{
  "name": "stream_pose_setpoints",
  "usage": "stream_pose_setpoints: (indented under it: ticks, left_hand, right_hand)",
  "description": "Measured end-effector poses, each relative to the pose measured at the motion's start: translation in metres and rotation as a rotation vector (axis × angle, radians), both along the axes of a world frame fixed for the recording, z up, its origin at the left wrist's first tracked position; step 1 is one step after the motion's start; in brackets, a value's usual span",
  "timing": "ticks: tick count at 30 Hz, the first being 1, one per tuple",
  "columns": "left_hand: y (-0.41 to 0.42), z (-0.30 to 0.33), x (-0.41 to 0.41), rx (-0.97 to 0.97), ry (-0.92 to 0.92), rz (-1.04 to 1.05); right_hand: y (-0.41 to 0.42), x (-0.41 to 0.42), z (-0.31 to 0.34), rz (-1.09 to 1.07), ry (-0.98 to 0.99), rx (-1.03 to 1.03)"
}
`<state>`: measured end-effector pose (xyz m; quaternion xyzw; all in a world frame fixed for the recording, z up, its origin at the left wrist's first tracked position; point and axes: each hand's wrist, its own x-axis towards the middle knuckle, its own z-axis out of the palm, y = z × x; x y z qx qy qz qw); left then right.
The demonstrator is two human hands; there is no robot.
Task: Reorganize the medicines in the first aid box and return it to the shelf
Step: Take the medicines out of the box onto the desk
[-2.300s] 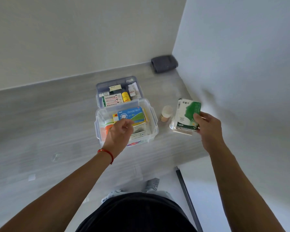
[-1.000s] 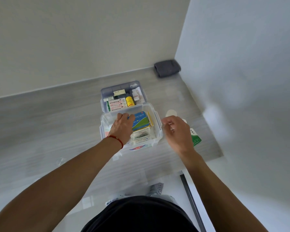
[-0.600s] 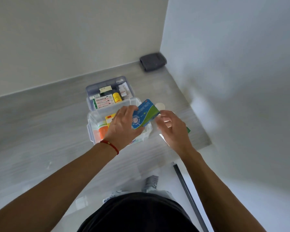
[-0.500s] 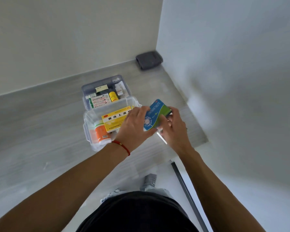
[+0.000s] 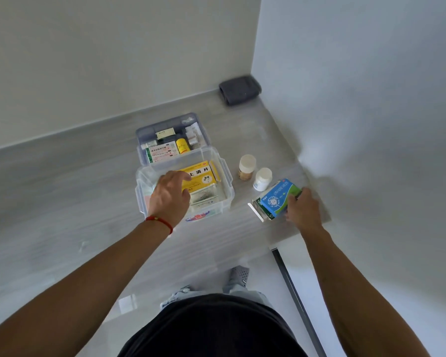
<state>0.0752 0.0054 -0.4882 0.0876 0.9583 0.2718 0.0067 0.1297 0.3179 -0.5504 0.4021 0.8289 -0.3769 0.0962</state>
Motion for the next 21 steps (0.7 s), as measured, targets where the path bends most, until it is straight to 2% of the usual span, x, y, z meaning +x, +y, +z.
stream_pose_setpoints:
  ticks: [3,5,9,15,21]
  left_hand:
    - [-0.007,-0.008,-0.012,-0.123,-0.121,-0.028]
    - [-0.007,-0.012,-0.019,-0.246,-0.164,-0.080]
    - [-0.009,-0.019,-0.030,-0.431,-0.234,-0.156]
    - [-0.011,-0.027,-0.032,-0.615,-0.160,-0.237]
    - [-0.005,-0.025,-0.032,-0.744,-0.096,-0.230]
  right_hand:
    - [0.001,0.003,-0.004,0.125,-0.046,0.178]
    - [0.002,0.007,-0.002,0.139,-0.039,0.195]
    - [0.001,0.019,0.008,0.126,0.093,0.180]
    - [-0.015,0.025,0.031,0.230,0.208,0.126]
    - [-0.038,0.019,0.053,0.318,0.324,0.075]
